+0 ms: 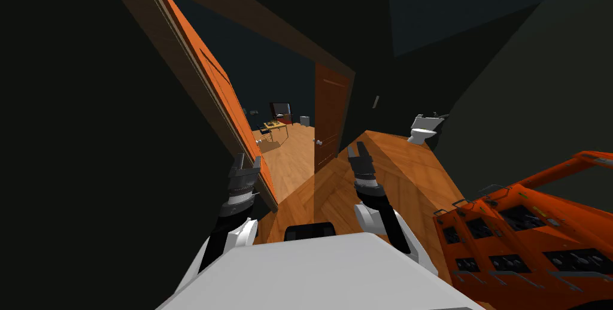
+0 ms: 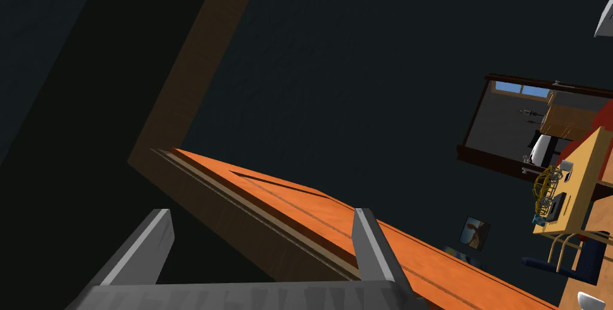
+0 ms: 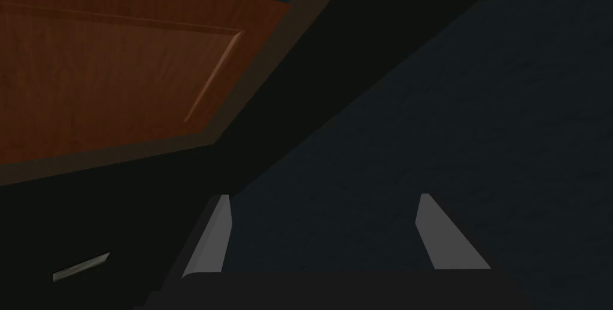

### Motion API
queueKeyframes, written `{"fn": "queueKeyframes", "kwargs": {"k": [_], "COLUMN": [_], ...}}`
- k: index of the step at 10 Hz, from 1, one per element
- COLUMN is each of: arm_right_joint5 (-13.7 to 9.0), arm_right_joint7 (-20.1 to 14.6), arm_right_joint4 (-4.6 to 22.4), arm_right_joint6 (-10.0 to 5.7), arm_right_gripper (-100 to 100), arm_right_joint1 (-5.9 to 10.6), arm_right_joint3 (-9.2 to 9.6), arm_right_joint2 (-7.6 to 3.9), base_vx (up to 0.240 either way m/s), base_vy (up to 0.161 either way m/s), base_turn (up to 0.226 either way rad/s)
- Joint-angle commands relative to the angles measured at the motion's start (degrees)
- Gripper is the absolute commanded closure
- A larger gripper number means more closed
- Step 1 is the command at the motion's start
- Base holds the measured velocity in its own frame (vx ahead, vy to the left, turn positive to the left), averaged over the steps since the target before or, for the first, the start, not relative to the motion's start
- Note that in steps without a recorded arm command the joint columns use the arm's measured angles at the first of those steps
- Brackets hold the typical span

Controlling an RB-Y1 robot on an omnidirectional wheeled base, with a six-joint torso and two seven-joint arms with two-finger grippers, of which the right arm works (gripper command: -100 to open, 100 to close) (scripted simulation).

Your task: Push the door open

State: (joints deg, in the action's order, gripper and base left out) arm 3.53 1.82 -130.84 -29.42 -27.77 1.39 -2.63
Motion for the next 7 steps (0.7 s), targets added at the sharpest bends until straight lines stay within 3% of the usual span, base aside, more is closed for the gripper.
{"fn": "queueKeyframes", "kwargs": {"k": [1,7], "arm_right_joint5": [0.9,4.2], "arm_right_joint7": [1.6,7.3], "arm_right_joint4": [1.9,8.4], "arm_right_joint6": [-0.61,-2.74], "arm_right_gripper": [-100,-100], "arm_right_joint1": [0.27,1.21], "arm_right_joint3": [-0.36,-1.61], "arm_right_joint2": [-0.29,-0.99], "base_vx": [0.085,0.135], "base_vy": [-0.034,-0.063], "base_turn": [0.065,0.075]}}
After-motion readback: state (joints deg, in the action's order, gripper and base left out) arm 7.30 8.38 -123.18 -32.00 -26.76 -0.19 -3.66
